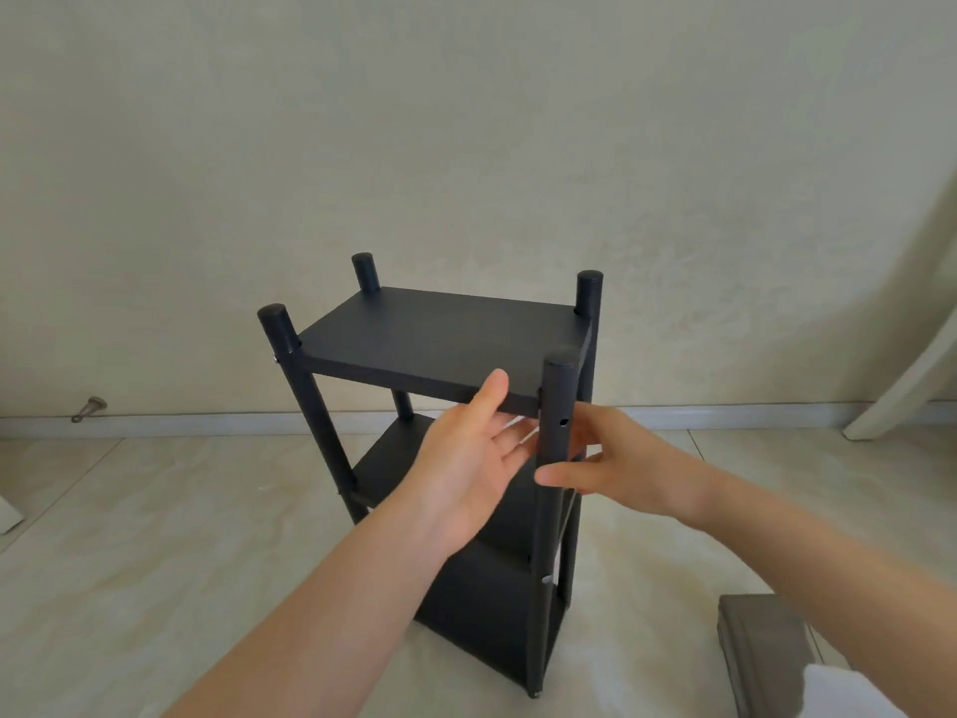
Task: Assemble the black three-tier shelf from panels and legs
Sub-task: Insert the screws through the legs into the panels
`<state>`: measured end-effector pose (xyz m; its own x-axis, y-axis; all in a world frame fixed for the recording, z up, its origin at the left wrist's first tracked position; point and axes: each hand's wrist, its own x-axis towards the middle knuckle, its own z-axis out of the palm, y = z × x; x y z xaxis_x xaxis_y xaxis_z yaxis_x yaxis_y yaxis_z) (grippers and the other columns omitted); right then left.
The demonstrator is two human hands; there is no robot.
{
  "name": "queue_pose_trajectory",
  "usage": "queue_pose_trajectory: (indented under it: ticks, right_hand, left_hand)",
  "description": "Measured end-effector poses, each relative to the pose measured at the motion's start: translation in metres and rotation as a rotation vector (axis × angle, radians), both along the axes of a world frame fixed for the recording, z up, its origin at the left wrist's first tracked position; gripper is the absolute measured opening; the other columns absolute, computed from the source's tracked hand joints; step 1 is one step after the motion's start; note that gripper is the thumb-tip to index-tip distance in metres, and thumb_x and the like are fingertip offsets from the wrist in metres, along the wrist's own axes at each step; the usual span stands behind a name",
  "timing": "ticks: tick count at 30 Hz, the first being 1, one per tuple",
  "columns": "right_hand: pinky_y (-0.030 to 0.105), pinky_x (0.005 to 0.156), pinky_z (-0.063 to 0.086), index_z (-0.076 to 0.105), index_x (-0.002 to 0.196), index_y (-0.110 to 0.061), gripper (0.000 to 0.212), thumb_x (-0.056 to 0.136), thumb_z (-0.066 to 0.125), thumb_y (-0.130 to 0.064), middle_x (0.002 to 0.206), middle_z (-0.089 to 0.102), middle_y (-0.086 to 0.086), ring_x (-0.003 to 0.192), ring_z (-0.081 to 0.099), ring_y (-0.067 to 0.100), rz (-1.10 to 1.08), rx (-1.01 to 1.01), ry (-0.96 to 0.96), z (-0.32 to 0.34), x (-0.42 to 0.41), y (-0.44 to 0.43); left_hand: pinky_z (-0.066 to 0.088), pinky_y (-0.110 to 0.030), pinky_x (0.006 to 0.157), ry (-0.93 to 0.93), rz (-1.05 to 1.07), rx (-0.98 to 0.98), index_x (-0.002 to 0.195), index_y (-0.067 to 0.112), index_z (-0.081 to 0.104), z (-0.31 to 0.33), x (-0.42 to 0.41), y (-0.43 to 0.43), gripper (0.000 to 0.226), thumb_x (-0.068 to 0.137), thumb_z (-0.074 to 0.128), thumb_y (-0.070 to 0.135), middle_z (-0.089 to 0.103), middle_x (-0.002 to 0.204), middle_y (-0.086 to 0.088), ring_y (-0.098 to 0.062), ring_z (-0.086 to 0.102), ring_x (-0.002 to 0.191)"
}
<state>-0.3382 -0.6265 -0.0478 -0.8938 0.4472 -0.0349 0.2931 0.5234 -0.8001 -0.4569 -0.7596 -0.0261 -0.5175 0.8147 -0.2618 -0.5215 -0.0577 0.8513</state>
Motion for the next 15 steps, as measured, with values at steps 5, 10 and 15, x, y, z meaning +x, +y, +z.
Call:
queue_pose_trajectory:
  ticks: [5,10,15]
  right_hand:
    - [0.020,0.065,0.049,0.061,0.089,-0.021,0.035,0.076,0.079,-0.048,0.081,0.065,-0.006,0.075,0.063,0.009,-0.098,0.042,0.080,-0.002,-0.009,-0.020]
    - [0.017,0.062,0.045,0.062,0.081,-0.022,0.032,0.072,0.084,-0.044,0.075,0.066,-0.009,0.071,0.065,0.007,-0.115,-0.011,0.075,0.001,-0.012,-0.029]
    - [0.021,0.064,0.049,0.060,0.072,-0.027,0.030,0.072,0.085,-0.044,0.072,0.064,-0.010,0.071,0.064,0.007,-0.133,-0.006,0.096,0.002,-0.016,-0.043]
  left_hand:
    - [0.037,-0.047,0.118,-0.017,0.060,0.017,0.155,0.014,0.034,0.006,-0.005,-0.003,0.079,0.087,0.060,0.045,0.045,0.155,-0.011,-0.029,0.048,0.140]
    - [0.039,-0.048,0.116,0.024,0.137,-0.024,0.142,0.016,0.048,0.000,-0.001,-0.004,0.044,0.104,0.048,0.038,0.057,0.144,-0.010,-0.028,0.057,0.131]
    - [0.053,-0.041,0.101,0.068,0.130,-0.013,0.130,0.016,0.057,-0.004,-0.007,-0.012,0.036,0.106,0.044,0.040,0.071,0.124,-0.009,-0.023,0.070,0.113]
